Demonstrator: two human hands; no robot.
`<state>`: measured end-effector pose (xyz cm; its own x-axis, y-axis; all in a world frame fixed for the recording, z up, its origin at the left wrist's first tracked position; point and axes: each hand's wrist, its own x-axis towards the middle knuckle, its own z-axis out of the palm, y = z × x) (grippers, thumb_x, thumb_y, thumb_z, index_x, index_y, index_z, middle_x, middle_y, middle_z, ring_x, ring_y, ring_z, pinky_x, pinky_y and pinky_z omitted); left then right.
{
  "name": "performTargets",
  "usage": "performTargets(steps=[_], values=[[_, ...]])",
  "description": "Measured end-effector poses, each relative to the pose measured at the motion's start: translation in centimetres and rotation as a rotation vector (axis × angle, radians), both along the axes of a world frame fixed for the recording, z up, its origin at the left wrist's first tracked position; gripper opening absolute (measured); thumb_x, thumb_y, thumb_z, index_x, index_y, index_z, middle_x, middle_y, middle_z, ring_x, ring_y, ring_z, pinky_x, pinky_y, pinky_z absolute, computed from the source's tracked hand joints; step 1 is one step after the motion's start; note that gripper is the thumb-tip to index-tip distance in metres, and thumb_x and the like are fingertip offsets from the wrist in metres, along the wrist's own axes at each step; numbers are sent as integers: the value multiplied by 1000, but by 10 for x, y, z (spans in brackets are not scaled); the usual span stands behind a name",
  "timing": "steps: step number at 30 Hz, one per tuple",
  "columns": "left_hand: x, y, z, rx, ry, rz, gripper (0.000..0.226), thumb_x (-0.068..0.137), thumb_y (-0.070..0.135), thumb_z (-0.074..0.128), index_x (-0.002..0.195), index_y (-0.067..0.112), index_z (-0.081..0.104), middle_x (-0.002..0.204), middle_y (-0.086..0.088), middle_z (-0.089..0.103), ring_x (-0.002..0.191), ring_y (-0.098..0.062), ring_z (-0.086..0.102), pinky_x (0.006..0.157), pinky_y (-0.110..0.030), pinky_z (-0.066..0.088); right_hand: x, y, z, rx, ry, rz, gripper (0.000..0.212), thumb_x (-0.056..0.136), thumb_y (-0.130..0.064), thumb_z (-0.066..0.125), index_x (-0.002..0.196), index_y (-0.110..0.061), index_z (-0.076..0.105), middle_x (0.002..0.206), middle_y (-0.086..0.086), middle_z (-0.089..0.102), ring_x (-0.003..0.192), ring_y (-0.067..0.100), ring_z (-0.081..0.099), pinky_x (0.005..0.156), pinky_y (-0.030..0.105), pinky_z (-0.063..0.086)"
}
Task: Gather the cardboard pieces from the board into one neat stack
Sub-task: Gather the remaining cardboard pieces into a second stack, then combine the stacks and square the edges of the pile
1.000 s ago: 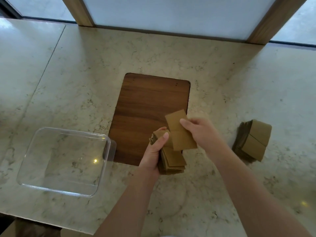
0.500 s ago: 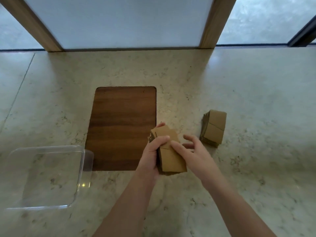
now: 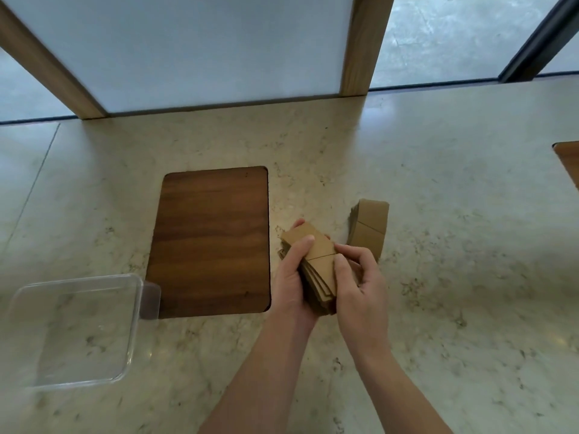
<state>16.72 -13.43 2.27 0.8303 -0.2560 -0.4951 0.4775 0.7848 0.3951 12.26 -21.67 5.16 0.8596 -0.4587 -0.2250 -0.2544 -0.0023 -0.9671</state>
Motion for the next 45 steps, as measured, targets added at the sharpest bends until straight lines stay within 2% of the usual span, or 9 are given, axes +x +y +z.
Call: performTargets(steps=[5,10,17,22,25,28,33,39,45], values=[[2,-8,-1,3,-14,-19,47,83,8,70,128,22,68,112,-14,72,101,-31,73,83,-46,60,1,-18,-1,81,110,98,7,102,-29,60,108,-30,63,104,-5,72,94,10,71,77,39,63],[13,-11,1,101,-77,-158,69,75,8,70,140,22,56,137,-19,65,110,-32,71,83,-47,59,11,-65,6,429,481,372,43,94,-38,72,129,-14,63,116,11,75,104,28,74,95,53,59],[41,-27,18,569,-25,-461,87,65,38,92,131,9,43,126,-18,62,94,-26,75,69,-36,62,20,-104,-1,729,319,425,45,92,-21,75,130,-1,65,123,21,73,115,36,70,94,48,60],[54,-49,5,769,-9,-397,58,84,33,85,127,6,57,119,-12,70,106,-26,70,81,-38,60,37,-110,-17,450,317,167,50,87,-22,81,130,-8,59,118,10,75,100,23,76,87,41,63],[66,-64,0,817,19,-328,44,88,30,82,124,9,66,112,-9,75,98,-23,73,72,-33,60,51,-106,-19,251,288,99,27,93,-30,76,117,-23,66,105,-4,77,83,5,76,64,20,60],[84,-86,-1,827,41,-312,29,92,25,78,116,11,72,103,-8,78,87,-22,76,60,-30,61,66,-103,-24,155,283,12,20,96,-35,69,114,-25,70,102,-8,77,86,7,75,69,24,59],[113,-100,-6,884,61,-347,14,91,22,78,98,10,75,92,-10,79,77,-23,76,58,-31,61,92,-110,-32,211,335,-69,19,97,-35,67,110,-21,69,98,-2,77,78,11,75,55,21,55],[122,-106,-27,900,191,-341,17,84,22,84,89,7,77,90,-12,78,82,-29,75,72,-39,64,109,-111,-53,113,466,-82,41,91,-41,67,118,-9,71,113,10,73,104,29,69,92,45,58],[129,-103,-34,816,238,-414,20,82,24,85,90,7,77,92,-17,79,86,-35,77,74,-47,66,114,-127,-63,343,518,-19,62,91,-37,75,140,-13,44,113,2,66,97,16,67,73,27,58]])
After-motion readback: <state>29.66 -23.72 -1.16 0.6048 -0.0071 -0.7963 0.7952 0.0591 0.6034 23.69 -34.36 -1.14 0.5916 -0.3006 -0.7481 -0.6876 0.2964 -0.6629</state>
